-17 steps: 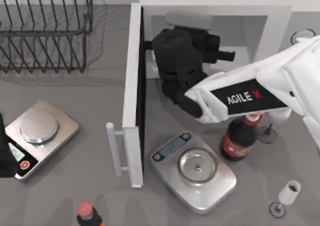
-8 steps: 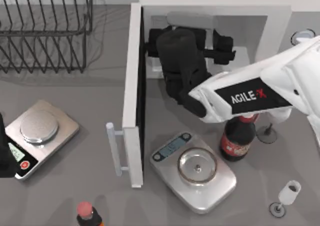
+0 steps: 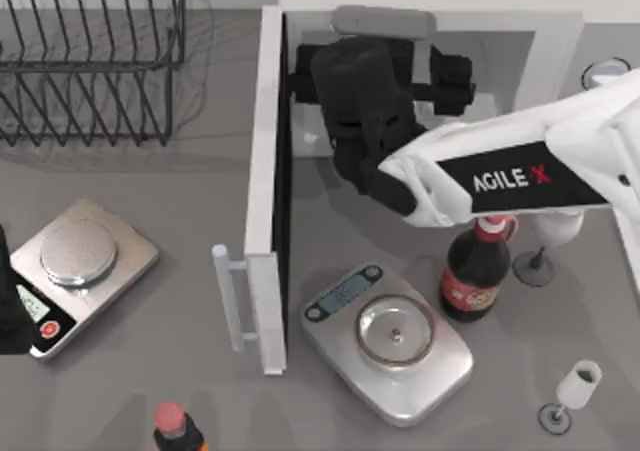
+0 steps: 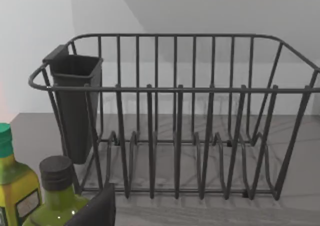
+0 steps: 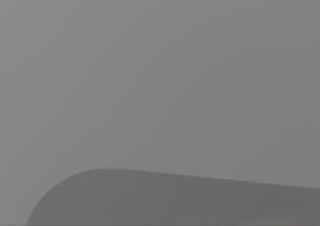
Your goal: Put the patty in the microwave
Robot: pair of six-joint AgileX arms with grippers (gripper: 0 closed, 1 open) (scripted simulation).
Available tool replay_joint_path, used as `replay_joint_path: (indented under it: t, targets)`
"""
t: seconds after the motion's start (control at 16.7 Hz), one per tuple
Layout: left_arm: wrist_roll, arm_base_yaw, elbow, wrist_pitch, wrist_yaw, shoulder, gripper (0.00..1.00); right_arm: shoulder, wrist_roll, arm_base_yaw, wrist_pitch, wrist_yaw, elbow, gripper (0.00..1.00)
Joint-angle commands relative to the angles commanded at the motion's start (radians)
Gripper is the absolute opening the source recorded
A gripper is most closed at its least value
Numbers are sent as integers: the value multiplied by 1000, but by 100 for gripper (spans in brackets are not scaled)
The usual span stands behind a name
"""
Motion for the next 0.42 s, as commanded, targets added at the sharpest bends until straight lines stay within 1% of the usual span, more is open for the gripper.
replay_joint_path:
  t: [0.24,0.42]
  targets:
    - [0,0,0,0,0,0,100,-80,-1,-4,-163,3,44,100]
    - [0,0,0,0,0,0,100,-117,0,-3,-208,2,70,100]
